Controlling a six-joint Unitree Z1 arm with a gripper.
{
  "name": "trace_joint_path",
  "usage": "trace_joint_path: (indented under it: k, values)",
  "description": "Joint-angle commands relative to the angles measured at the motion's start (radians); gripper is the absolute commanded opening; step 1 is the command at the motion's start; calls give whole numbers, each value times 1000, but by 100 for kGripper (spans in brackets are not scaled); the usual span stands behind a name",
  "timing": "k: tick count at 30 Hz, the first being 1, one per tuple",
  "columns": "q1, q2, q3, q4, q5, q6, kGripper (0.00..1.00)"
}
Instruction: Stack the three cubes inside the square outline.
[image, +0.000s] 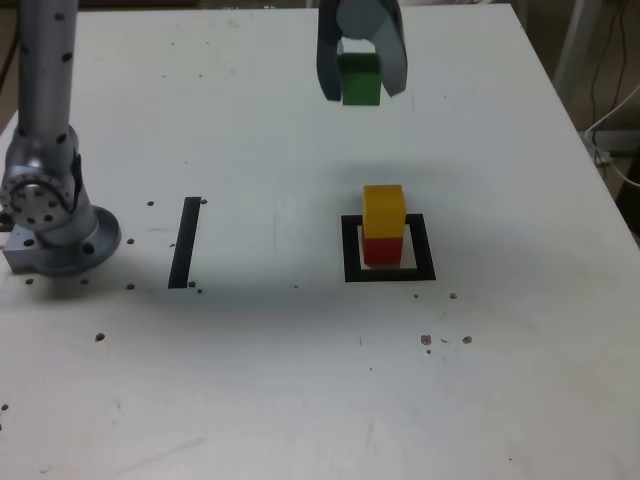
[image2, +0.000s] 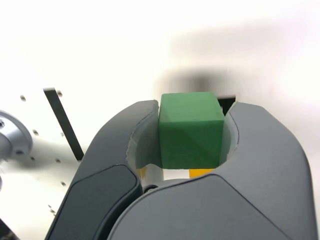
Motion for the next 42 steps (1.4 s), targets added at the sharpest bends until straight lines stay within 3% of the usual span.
trace_joint_path:
  k: [1, 10, 19, 29, 42]
  values:
    - [-35, -17, 14, -4, 0, -44, 30]
    - [-173, -23, 65, -37, -25, -217, 30]
    - [-242, -8, 75, -49, -61, -291, 30]
    - [-274, 42, 62, -83, -84, -312, 30]
    - [-274, 73, 77, -120, -84, -312, 30]
